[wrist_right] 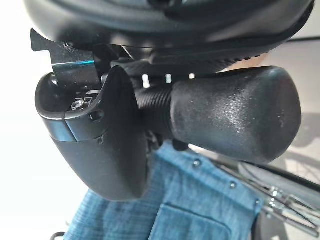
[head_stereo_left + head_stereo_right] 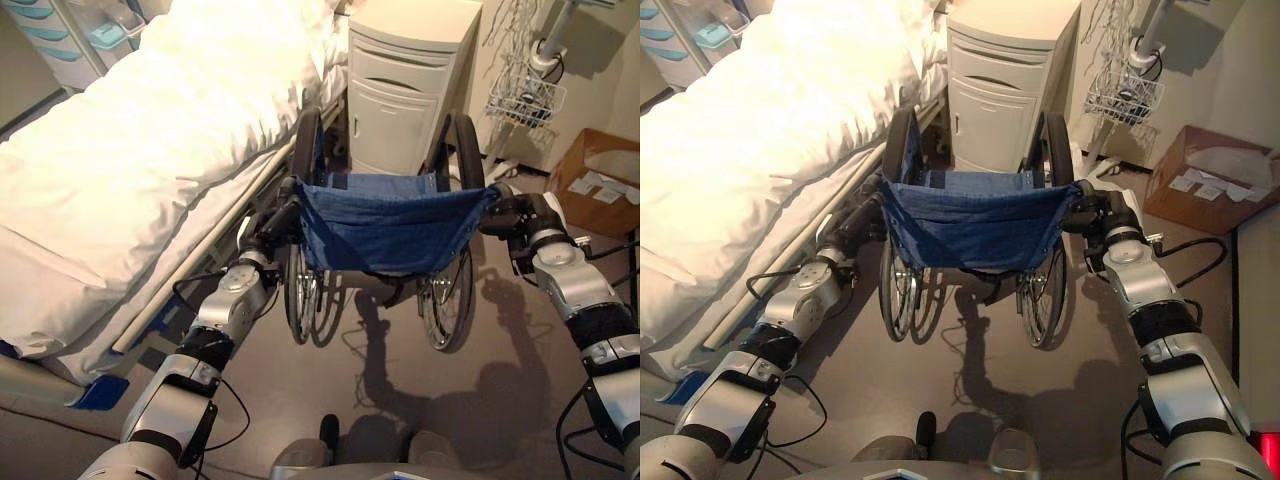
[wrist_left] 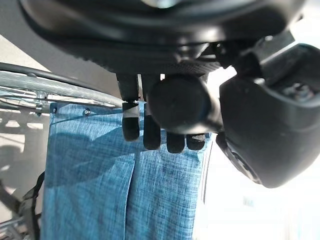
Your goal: Push the wheelchair next to the bed
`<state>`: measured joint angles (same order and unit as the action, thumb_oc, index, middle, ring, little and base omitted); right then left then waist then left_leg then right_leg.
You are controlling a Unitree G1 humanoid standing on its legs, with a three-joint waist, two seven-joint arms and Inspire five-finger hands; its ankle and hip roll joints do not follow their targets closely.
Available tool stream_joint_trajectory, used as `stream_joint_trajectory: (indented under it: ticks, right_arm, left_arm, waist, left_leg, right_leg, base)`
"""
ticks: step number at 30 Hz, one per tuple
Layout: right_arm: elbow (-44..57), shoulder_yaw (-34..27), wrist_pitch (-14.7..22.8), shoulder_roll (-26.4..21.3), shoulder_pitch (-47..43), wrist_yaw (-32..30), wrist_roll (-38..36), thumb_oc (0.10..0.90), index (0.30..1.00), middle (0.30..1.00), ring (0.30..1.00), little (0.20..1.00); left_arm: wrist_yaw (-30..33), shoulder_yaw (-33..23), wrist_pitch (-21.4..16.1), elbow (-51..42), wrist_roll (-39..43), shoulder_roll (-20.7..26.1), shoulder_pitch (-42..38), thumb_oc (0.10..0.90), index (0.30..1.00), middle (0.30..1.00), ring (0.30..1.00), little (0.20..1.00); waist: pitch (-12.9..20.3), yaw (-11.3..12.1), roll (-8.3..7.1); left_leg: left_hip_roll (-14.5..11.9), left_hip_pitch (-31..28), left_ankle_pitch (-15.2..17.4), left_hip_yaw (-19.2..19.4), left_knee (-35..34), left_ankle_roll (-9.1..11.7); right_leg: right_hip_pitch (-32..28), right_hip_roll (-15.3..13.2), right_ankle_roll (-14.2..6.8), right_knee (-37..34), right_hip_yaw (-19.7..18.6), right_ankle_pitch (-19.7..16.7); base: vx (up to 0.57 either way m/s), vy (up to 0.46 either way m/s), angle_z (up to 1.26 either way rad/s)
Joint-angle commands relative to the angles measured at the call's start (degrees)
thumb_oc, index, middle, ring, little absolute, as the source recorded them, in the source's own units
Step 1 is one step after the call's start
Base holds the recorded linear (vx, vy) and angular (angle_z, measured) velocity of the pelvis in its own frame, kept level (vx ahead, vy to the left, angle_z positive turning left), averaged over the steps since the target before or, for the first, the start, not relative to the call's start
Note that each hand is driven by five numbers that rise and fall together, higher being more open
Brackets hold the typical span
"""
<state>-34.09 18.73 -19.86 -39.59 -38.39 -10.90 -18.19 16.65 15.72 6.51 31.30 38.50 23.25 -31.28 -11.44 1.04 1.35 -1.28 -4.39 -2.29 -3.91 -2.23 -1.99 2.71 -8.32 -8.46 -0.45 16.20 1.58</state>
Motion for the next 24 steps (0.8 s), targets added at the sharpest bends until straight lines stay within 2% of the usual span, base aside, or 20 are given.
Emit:
stream_joint_trajectory:
  ticks: [1,3,6,7,8,9,15,18,19,20,22,24]
  right_arm:
    - [5.7,4.3,8.6,6.5,-4.9,3.6,-4.7,0.400,0.300,0.300,0.300,0.300]
    - [5.0,4.2,7.8,6.8,-4.8,3.5,-5.8,0.400,0.300,0.300,0.300,0.300]
    - [4.3,4.0,7.5,6.7,-4.2,4.3,-7.0,0.400,0.300,0.300,0.300,0.300]
    - [4.6,4.0,7.1,6.6,-4.0,4.5,-7.7,0.584,0.575,0.575,0.575,0.575]
    - [5.2,4.0,6.7,6.4,-3.5,4.6,-9.0,0.800,0.900,0.900,0.900,0.900]
    - [6.5,3.5,6.4,6.2,-2.4,4.8,-10.2,0.800,0.900,0.900,0.900,0.900]
    - [9.4,2.4,6.8,7.2,0.1,3.7,-11.0,0.800,0.900,0.900,0.900,0.900]
    - [10.2,2.6,6.6,6.5,0.1,3.4,-11.2,0.800,0.900,0.900,0.900,0.900]
    - [10.5,2.4,6.7,6.4,0.2,3.6,-11.1,0.800,0.900,0.900,0.900,0.900]
    - [11.5,2.2,6.6,5.6,0.6,4.2,-10.1,0.800,0.900,0.900,0.900,0.900]
    - [11.6,2.3,6.8,5.4,0.5,4.7,-9.0,0.800,0.900,0.900,0.900,0.900]
    - [12.3,2.9,6.4,5.8,0.3,4.6,-8.9,0.800,0.900,0.900,0.900,0.900]
  left_arm:
    - [2.9,-5.0,-5.5,-4.9,-2.2,5.2,-0.9,0.400,0.300,0.300,0.300,0.300]
    - [2.0,-4.7,-5.2,-4.3,-1.6,5.6,-1.9,0.400,0.300,0.300,0.300,0.300]
    - [0.6,-3.4,-5.0,-3.3,-1.0,5.4,-3.9,0.400,0.300,0.300,0.300,0.300]
    - [0.4,-3.1,-5.1,-3.1,-0.5,5.4,-4.3,0.400,0.300,0.300,0.300,0.300]
    - [-0.1,-2.8,-4.6,-3.0,-0.7,5.4,-4.6,0.400,0.300,0.300,0.300,0.300]
    - [0.0,-2.6,-4.4,-2.9,-1.1,5.5,-5.1,0.400,0.300,0.300,0.300,0.300]
    - [0.1,-2.6,-5.9,-0.4,-0.5,5.4,-6.7,0.400,0.300,0.300,0.300,0.300]
    - [0.0,-2.7,-6.6,0.5,-2.0,5.0,-7.0,0.400,0.300,0.300,0.300,0.300]
    - [0.0,-2.7,-6.9,0.5,-2.2,5.1,-6.9,0.400,0.300,0.300,0.300,0.300]
    - [-0.4,-2.9,-7.2,0.6,-2.0,5.6,-6.8,0.400,0.300,0.300,0.300,0.300]
    - [-0.8,-3.0,-7.6,0.9,-2.1,5.8,-6.8,0.400,0.300,0.300,0.300,0.300]
    - [-0.8,-2.8,-7.7,1.4,-1.0,6.5,-7.6,0.400,0.300,0.300,0.300,0.300]
  waist:
    - [4.5,1.2,-2.88]
    - [4.6,0.4,-2.80]
    - [5.3,-0.8,-3.03]
    - [5.5,-1.1,-3.08]
    - [5.7,-1.5,-3.19]
    - [6.1,-2.4,-3.28]
    - [6.4,-4.8,-3.16]
    - [5.9,-5.1,-3.66]
    - [5.8,-5.1,-3.83]
    - [5.3,-4.9,-3.89]
    - [5.0,-4.7,-3.76]
    - [4.9,-4.2,-3.46]
  left_leg:
    - [5.8,-2.7,9.2,10.3,4.1,0.6]
    - [5.6,-3.0,9.4,10.1,4.0,0.3]
    - [4.5,-2.9,8.7,11.3,3.7,0.9]
    - [4.2,-3.0,8.5,11.8,3.6,1.1]
    - [3.8,-3.0,8.3,12.7,3.6,1.4]
    - [3.1,-3.2,8.1,14.1,3.7,1.7]
    - [1.6,-3.2,9.1,17.3,6.5,2.3]
    - [1.1,-1.6,10.7,17.1,14.0,3.2]
    - [1.0,-0.1,9.4,16.5,17.2,3.8]
    - [0.0,2.3,6.5,15.8,20.0,5.2]
    - [-0.6,2.8,5.9,15.7,18.0,5.5]
    - [-0.9,3.1,5.0,15.5,11.9,5.5]
  right_leg:
    - [4.3,-1.5,-0.6,8.2,0.0,-6.4]
    - [4.4,-0.4,-0.4,8.5,-1.4,-5.6]
    - [1.5,1.6,0.6,6.3,-2.0,-4.4]
    - [0.7,2.0,0.9,5.8,-1.9,-4.1]
    - [-0.5,2.5,1.3,5.1,-1.8,-3.7]
    - [-1.9,3.3,1.9,4.2,-2.0,-3.0]
    - [-4.1,4.8,3.6,3.7,-3.5,-0.8]
    - [-5.0,4.8,4.7,4.3,-4.5,0.4]
    - [-4.9,4.9,5.3,4.5,-5.0,0.5]
    - [-5.6,5.2,5.7,4.3,-5.5,0.5]
    - [-6.1,5.3,5.5,4.1,-5.6,0.5]
    - [-7.5,5.3,5.0,3.1,-5.3,0.6]
  base:
    - [0.11,-0.198,0.78]
    - [0.07,-0.168,0.82]
    - [0.05,-0.218,0.56]
    - [0.03,-0.179,0.31]
    - [0.05,-0.209,0.33]
    - [0.05,-0.189,0.26]
    - [0.02,-0.128,0.12]
    - [-0.01,-0.094,-0.06]
    - [-0.01,-0.075,-0.04]
    - [0.01,-0.030,-0.06]
    - [0.04,0.034,-0.09]
    - [0.09,0.118,-0.03]
